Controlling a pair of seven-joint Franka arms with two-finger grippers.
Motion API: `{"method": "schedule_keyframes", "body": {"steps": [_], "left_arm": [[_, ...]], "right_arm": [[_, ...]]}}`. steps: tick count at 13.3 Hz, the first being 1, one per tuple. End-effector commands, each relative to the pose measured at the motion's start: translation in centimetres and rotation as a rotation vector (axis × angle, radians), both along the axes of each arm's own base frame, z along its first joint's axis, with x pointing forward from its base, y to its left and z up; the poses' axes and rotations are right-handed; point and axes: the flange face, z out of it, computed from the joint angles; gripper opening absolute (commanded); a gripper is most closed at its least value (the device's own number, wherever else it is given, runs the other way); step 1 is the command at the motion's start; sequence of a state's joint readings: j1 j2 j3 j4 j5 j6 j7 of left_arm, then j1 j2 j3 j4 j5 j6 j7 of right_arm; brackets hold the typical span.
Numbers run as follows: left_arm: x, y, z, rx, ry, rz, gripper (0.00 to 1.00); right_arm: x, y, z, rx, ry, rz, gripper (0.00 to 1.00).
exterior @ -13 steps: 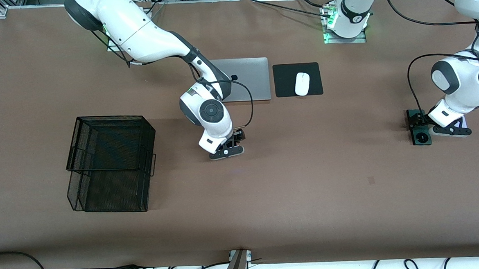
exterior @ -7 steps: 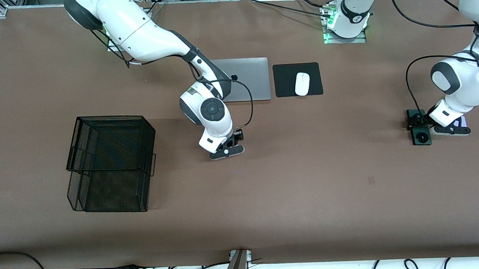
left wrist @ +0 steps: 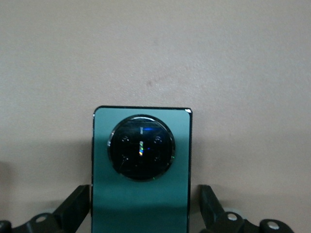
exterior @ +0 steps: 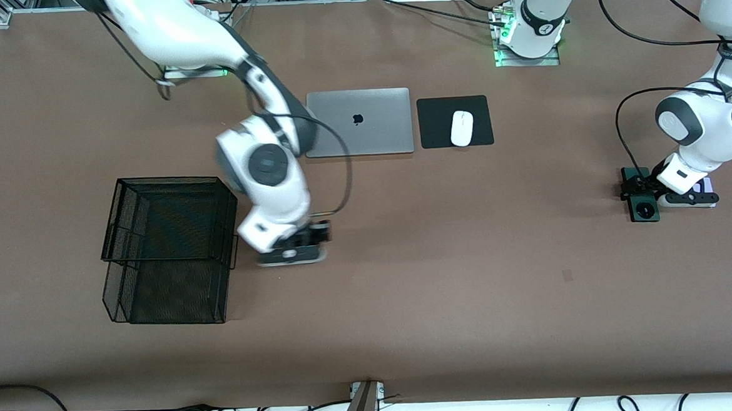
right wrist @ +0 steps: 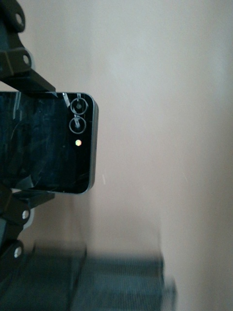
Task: Place phones with both arms
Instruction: 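Lower the flip phone into the basket while the left gripper carries the green phone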
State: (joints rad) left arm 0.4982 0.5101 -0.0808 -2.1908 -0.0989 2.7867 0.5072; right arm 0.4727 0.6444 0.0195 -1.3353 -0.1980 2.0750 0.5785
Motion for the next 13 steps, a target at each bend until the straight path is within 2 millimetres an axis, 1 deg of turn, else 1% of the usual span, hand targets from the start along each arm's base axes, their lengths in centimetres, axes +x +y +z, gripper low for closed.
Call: {"method": "schedule_keyframes", "body": {"steps": [1,2,3,4,6,7,8,9,10,11,12,13], "left_arm": [[-0.1,-0.1,-0.6,-0.020,-0.007,0.026,0.99],[-0.1,-0.1,-0.6,-0.022,-0.005,0.035,0.87],[0.0,-0.3,-0.7,-0.023,-0.005,0.044,0.74],[0.0,-0.3,-0.7,-0.023,-0.005,0.044,0.61],[0.3,-0.7,-0.8,-0.027,-0.001,0.050,0.35],[0.5,-0.8,-0.7,-0.028,-0.001,0.053,0.26],[0.8,-1.1,-0.5,-0.029,-0.005,0.047,0.19],[1.2,-1.3,0.0,-0.027,-0.012,0.041,0.14],[1.7,-1.5,0.5,-0.033,-0.004,0.034,0.10],[2.7,-1.6,1.9,-0.048,0.013,0.026,0.06],[3.8,-1.8,3.6,-0.070,0.047,0.019,0.04],[4.7,-1.9,5.0,-0.084,0.073,0.020,0.04]], "right_arm": [[0.8,-7.6,4.4,-0.060,0.045,-0.019,0.00],[1.2,-10.3,5.6,-0.066,0.070,-0.015,0.00],[1.1,-13.0,6.7,-0.057,0.112,-0.020,0.00],[0.4,-15.4,7.1,-0.043,0.161,-0.023,0.00],[-1.8,-20.4,7.1,-0.027,0.190,-0.021,0.00],[-2.9,-22.6,6.8,-0.027,0.178,-0.009,0.00],[-3.5,-25.3,5.9,-0.028,0.166,0.003,0.00],[-4.0,-27.8,4.2,-0.022,0.159,0.014,0.00],[-4.5,-29.3,2.4,0.012,0.155,0.002,0.00],[-5.0,-30.2,0.6,0.041,0.150,-0.005,0.00],[-5.5,-30.6,-0.6,0.050,0.131,-0.007,0.00],[-5.9,-30.8,-1.4,0.052,0.121,-0.011,0.00]]}}
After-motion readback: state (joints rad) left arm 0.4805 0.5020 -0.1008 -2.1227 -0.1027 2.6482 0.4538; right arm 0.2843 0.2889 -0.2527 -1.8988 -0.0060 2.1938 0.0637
